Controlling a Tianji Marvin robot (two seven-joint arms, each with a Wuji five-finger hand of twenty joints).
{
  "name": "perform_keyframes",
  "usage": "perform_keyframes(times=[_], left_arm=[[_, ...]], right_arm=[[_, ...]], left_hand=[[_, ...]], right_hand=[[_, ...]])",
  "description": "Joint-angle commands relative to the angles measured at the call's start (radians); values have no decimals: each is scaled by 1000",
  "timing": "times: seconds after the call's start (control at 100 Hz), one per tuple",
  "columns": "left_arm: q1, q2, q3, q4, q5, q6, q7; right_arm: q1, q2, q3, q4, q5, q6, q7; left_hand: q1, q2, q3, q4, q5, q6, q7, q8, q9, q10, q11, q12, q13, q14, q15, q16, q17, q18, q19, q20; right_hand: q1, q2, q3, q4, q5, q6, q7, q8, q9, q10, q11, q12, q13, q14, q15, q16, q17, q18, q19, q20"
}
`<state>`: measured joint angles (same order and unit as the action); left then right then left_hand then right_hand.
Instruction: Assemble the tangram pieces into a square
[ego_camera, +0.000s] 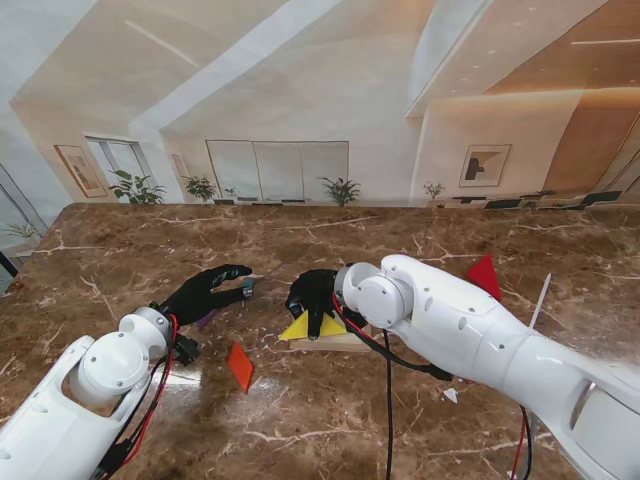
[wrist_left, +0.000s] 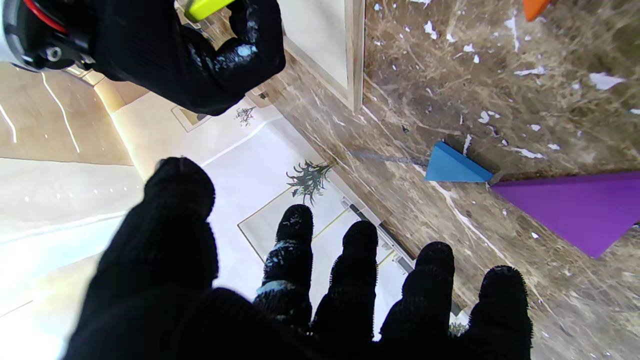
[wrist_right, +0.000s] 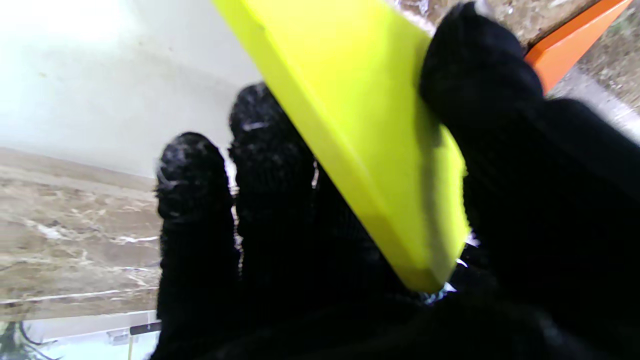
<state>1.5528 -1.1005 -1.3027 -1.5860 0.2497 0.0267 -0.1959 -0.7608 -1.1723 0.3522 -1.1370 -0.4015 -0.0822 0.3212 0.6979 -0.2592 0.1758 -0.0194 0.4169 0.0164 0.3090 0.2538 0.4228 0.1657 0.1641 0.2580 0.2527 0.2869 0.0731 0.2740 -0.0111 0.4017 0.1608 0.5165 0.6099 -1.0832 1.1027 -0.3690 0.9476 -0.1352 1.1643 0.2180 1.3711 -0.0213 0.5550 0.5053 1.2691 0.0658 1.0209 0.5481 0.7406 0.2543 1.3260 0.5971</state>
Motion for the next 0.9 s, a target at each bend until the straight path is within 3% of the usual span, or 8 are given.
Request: perform_keyframes(times=[0.0, 0.54, 0.89], left_arm=[[6, 0, 1, 2, -1, 1, -4], [9, 0, -7, 3, -8, -7, -6], [12, 1, -13, 2, -11, -5, -11]], right_arm=[[0, -11, -7, 10, 7, 21, 21], [12, -40, -48, 36, 19, 163, 27], [12, -40, -52, 35, -2, 212, 21]], left_hand=[[-18, 27, -20, 15, 12, -14, -15, -22, 6, -23, -11, -6, -7, -17, -16, -9, -12, -22, -26, 27], [-15, 29, -23, 16, 16, -13, -16, -22, 7, -23, -12, -6, -7, -16, -16, -9, -13, -22, -26, 27], [-15, 31, -26, 16, 16, -13, -17, -22, 8, -22, -12, -6, -6, -15, -16, -9, -13, -22, -27, 27]], right_hand=[[2, 25, 90, 11, 34, -34, 81, 10, 34, 5, 30, -3, 46, -5, 35, 13, 12, 5, 26, -7], [-7, 24, 100, 9, 35, -35, 81, 14, 33, 2, 34, -4, 46, -5, 31, 10, 9, -1, 24, -10], [-10, 35, 99, 10, 22, -48, 82, 19, 22, -7, 32, -3, 45, -6, 15, 2, -14, -20, 29, -8]])
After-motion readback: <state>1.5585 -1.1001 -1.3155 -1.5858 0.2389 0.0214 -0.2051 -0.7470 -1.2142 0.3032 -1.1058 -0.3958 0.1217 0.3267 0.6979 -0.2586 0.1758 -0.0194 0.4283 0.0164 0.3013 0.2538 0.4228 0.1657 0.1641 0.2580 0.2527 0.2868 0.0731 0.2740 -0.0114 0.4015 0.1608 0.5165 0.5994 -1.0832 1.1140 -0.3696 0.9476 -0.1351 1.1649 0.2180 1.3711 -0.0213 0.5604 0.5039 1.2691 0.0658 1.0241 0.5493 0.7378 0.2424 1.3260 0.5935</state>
